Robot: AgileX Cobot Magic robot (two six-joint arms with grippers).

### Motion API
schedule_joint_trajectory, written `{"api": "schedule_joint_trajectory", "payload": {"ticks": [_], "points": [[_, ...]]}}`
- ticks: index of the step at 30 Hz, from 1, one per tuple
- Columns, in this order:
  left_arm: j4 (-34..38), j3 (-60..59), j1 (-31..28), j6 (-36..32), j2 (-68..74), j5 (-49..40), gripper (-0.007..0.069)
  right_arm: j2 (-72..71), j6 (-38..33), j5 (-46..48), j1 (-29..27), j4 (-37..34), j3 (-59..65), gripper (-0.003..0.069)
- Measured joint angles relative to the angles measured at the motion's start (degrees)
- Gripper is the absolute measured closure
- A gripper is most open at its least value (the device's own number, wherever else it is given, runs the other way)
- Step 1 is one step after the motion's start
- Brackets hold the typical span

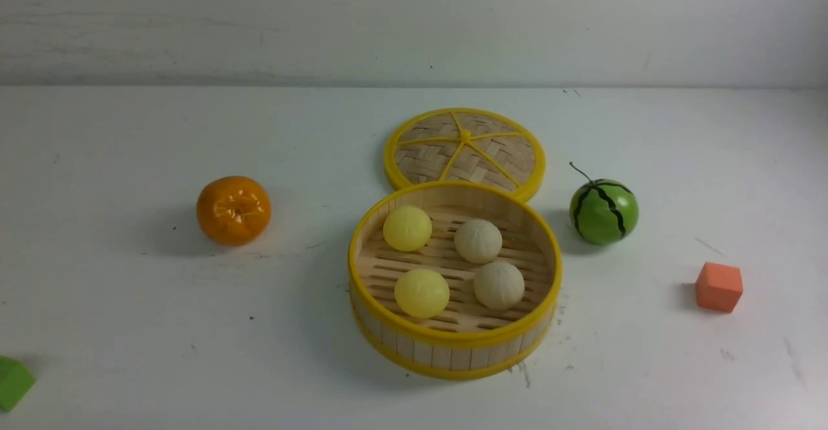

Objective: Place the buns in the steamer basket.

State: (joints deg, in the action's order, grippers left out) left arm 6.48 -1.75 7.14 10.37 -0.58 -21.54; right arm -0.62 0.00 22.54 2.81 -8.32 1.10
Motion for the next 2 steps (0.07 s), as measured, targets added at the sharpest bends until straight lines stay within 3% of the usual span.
{"api": "schedule_joint_trajectory", "payload": {"ticks": [2], "points": [[0.0,0.0,0.0,0.0,0.0,0.0,0.0638,0.0,0.0,0.0,0.0,0.0,0.0,0.0578]]}}
